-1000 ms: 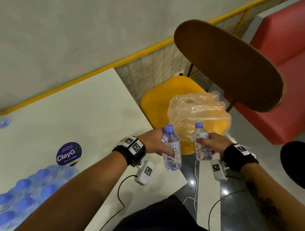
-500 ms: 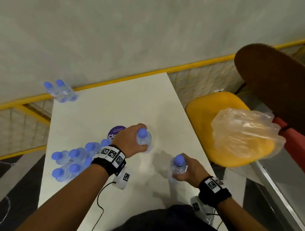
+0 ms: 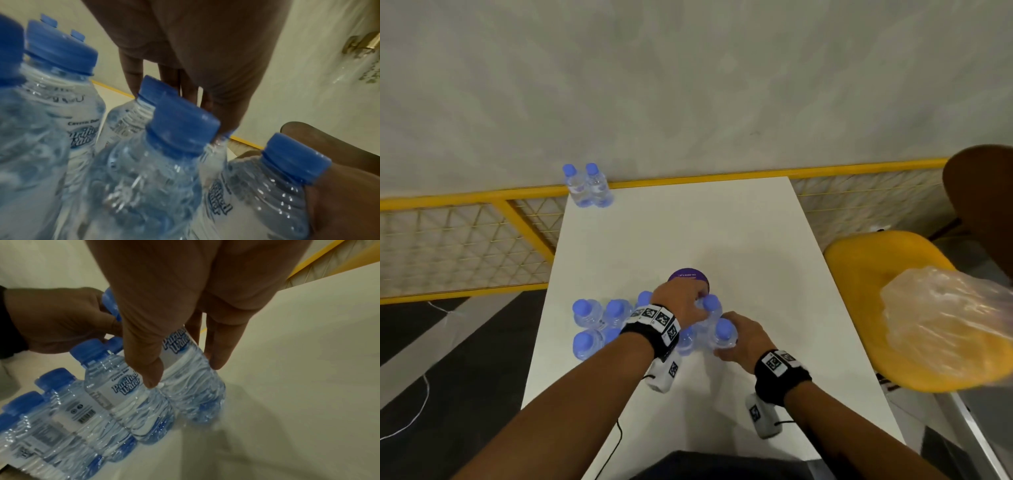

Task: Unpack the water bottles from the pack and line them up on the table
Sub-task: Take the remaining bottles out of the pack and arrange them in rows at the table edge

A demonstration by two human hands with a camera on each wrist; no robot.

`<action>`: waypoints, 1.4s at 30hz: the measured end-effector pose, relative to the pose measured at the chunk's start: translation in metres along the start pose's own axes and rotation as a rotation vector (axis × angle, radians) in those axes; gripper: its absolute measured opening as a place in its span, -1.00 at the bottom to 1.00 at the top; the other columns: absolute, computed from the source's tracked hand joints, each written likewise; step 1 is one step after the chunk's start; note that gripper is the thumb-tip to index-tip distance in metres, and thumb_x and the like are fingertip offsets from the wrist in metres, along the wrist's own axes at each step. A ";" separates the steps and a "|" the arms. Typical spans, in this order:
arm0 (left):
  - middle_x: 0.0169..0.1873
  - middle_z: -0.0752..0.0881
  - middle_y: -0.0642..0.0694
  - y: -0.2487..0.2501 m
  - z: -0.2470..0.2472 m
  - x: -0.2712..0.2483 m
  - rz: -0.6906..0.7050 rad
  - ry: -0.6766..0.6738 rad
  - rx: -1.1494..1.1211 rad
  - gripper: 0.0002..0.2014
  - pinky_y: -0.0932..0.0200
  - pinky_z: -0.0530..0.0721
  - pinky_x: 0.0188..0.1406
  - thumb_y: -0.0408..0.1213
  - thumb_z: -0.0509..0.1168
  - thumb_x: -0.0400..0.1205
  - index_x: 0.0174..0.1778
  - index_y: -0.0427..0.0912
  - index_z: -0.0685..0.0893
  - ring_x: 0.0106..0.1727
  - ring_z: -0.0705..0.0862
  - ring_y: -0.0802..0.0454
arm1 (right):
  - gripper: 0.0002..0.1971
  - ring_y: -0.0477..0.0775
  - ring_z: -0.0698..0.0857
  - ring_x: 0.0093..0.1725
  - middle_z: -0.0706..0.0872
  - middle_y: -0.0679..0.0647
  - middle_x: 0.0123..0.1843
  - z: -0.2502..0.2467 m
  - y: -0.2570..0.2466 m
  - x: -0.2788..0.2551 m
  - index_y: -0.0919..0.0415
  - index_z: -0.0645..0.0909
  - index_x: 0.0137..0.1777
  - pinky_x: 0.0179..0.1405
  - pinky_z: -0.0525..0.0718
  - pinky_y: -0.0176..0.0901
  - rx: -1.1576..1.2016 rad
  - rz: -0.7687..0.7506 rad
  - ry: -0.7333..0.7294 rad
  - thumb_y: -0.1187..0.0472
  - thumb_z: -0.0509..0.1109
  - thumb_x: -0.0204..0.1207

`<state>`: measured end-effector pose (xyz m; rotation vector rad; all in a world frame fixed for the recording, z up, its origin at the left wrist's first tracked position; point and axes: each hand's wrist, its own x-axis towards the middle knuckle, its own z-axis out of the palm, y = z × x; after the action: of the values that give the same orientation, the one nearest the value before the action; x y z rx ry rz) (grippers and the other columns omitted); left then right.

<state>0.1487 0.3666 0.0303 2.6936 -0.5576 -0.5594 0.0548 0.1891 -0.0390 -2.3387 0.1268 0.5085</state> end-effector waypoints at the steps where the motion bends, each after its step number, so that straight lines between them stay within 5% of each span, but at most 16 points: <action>1: -0.14 0.78 0.05 -0.002 0.002 0.003 0.005 0.002 0.004 -0.82 0.10 0.67 -0.13 -0.08 0.37 0.53 0.05 0.08 0.70 -0.13 0.72 -0.08 | -0.50 0.02 0.74 0.01 0.72 -0.16 0.01 0.001 -0.002 0.003 -0.11 0.58 0.15 -0.06 0.60 -0.22 -0.018 0.006 -0.008 -0.06 0.61 0.20; 6: -0.13 0.73 0.04 -0.009 0.014 0.011 0.118 -0.021 0.032 -0.89 -0.03 0.74 -0.13 -0.14 0.36 0.52 -0.06 0.02 0.67 -0.12 0.70 -0.09 | -0.46 0.06 0.73 0.05 0.73 -0.03 0.10 0.006 -0.008 0.005 -0.01 0.60 0.19 0.11 0.66 -0.12 0.009 0.029 0.032 0.00 0.66 0.20; 11: 0.26 0.51 -0.01 -0.002 0.009 0.027 0.170 0.055 0.107 -0.33 -0.15 0.74 -0.02 0.01 0.47 0.31 0.34 0.11 0.41 0.21 0.57 -0.12 | -0.28 0.09 0.52 0.29 0.35 -0.01 0.27 0.009 -0.006 0.005 0.15 0.55 0.36 0.30 0.44 -0.36 -0.007 0.015 0.066 0.10 0.73 0.18; 13: 0.45 0.42 -0.06 0.007 0.001 0.044 0.139 -0.021 0.106 -0.13 -0.24 0.73 0.12 0.05 0.44 0.31 0.57 0.17 0.24 0.36 0.52 -0.17 | -0.26 0.08 0.54 0.27 0.41 0.01 0.27 0.008 -0.006 0.005 0.13 0.55 0.38 0.27 0.45 -0.36 -0.018 0.021 0.057 0.07 0.73 0.19; 18: 0.41 0.55 -0.22 0.027 -0.018 0.084 0.076 -0.228 0.170 -0.30 -0.17 0.68 0.25 0.08 0.40 0.54 0.57 -0.06 0.38 0.33 0.65 -0.30 | -0.38 0.04 0.67 0.08 0.64 0.00 0.14 0.006 -0.004 0.006 0.01 0.57 0.25 0.09 0.54 -0.26 -0.016 0.026 0.090 -0.06 0.68 0.20; 21: 0.24 0.73 -0.23 0.034 -0.025 0.090 0.089 -0.283 0.145 -0.44 0.04 0.70 0.08 -0.06 0.47 0.54 0.43 -0.16 0.55 0.18 0.73 -0.23 | -0.35 0.03 0.66 0.11 0.63 -0.02 0.16 0.005 0.004 0.007 -0.04 0.52 0.28 0.16 0.59 -0.16 0.022 0.023 0.081 -0.09 0.67 0.19; 25: 0.04 0.78 -0.16 0.034 -0.023 0.083 0.144 -0.413 0.282 -0.54 0.13 0.56 -0.16 0.04 0.52 0.51 0.21 -0.17 0.67 -0.04 0.71 -0.13 | -0.33 0.04 0.65 0.13 0.61 -0.01 0.18 0.005 0.006 0.009 -0.04 0.49 0.31 0.18 0.60 -0.09 0.035 0.018 0.048 -0.10 0.65 0.20; 29: 0.21 0.76 -0.11 0.018 -0.020 0.079 0.183 -0.533 0.391 -0.48 0.10 0.65 0.08 0.08 0.55 0.49 0.30 -0.11 0.72 0.12 0.71 -0.11 | -0.36 0.07 0.64 0.15 0.61 0.03 0.19 0.006 0.009 0.010 0.02 0.51 0.31 0.12 0.51 -0.19 0.055 0.001 0.058 -0.02 0.65 0.24; 38: 0.16 0.80 -0.21 0.008 -0.039 0.095 0.115 -0.499 0.370 -0.53 -0.02 0.75 0.15 0.03 0.52 0.54 0.22 -0.23 0.78 0.13 0.77 -0.21 | -0.38 0.08 0.65 0.13 0.60 0.02 0.18 0.005 0.004 0.010 0.02 0.52 0.30 0.15 0.54 -0.20 0.068 -0.026 0.046 -0.01 0.65 0.26; 42: 0.25 0.74 -0.08 0.003 -0.060 0.138 0.055 -0.358 0.261 -0.48 0.02 0.67 0.19 0.11 0.51 0.52 0.32 -0.09 0.70 0.19 0.71 -0.10 | -0.33 0.06 0.64 0.15 0.60 0.00 0.20 0.005 0.002 0.010 -0.01 0.50 0.34 0.22 0.61 -0.12 0.077 -0.021 0.011 -0.05 0.66 0.25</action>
<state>0.2908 0.3184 0.0407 2.8215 -0.8475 -1.0288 0.0619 0.1918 -0.0471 -2.2663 0.1252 0.4720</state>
